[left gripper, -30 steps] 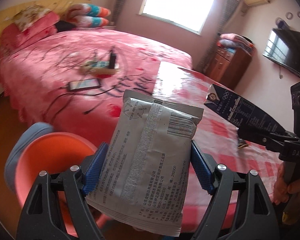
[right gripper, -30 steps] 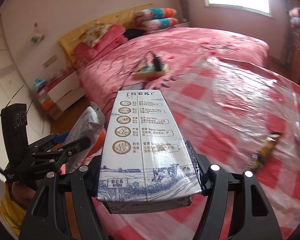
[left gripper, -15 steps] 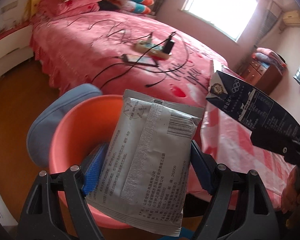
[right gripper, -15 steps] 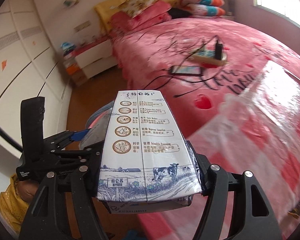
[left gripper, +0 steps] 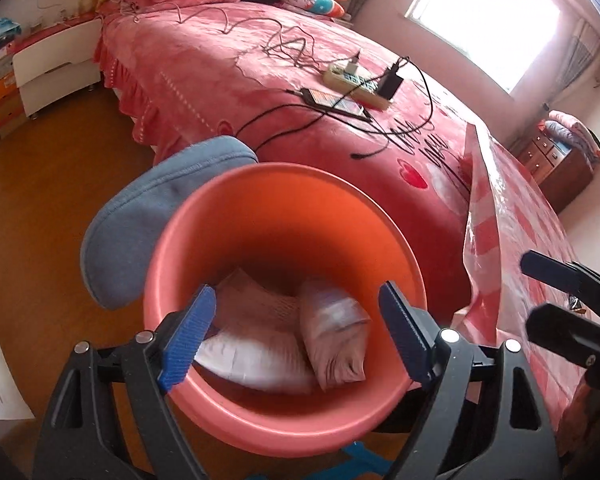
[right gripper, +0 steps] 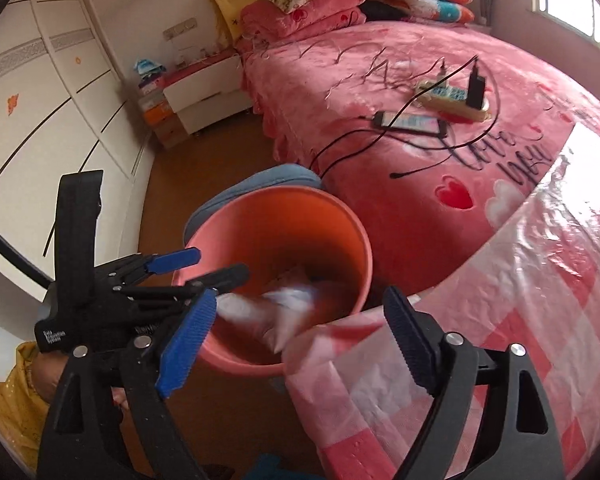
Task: Collect trash
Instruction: 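Return both open grippers to the coffee stick and white milk bag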
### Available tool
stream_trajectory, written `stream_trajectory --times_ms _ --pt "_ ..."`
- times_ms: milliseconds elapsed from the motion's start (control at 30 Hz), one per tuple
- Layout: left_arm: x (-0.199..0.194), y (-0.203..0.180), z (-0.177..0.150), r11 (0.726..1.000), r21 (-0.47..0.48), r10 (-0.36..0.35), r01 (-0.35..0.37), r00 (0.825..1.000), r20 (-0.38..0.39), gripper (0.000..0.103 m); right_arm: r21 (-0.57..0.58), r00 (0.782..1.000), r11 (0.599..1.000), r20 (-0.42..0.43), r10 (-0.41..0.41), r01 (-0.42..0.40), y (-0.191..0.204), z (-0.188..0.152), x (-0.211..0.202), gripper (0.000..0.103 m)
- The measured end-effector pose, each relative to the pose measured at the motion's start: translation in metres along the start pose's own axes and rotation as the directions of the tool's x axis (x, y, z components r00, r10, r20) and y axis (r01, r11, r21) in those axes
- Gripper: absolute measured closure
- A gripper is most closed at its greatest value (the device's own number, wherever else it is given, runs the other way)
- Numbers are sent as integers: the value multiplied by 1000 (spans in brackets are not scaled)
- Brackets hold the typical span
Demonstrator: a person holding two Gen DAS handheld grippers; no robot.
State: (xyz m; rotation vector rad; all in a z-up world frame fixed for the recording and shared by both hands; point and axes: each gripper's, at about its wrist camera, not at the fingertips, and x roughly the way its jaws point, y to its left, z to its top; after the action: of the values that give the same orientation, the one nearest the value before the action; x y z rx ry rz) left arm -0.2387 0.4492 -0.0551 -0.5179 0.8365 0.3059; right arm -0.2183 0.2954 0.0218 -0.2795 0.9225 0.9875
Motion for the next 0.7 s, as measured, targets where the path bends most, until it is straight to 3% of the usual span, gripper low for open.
stream_trajectory --times_ms 400,700 --pt "-11 -16 4 998 -2 -62 62 998 24 19 78 993 995 93 -70 63 -32 -15 -43 12" --pt "-14 -50 2 994 65 -90 89 996 14 19 162 989 984 123 -89 68 -60 -32 -67 12"
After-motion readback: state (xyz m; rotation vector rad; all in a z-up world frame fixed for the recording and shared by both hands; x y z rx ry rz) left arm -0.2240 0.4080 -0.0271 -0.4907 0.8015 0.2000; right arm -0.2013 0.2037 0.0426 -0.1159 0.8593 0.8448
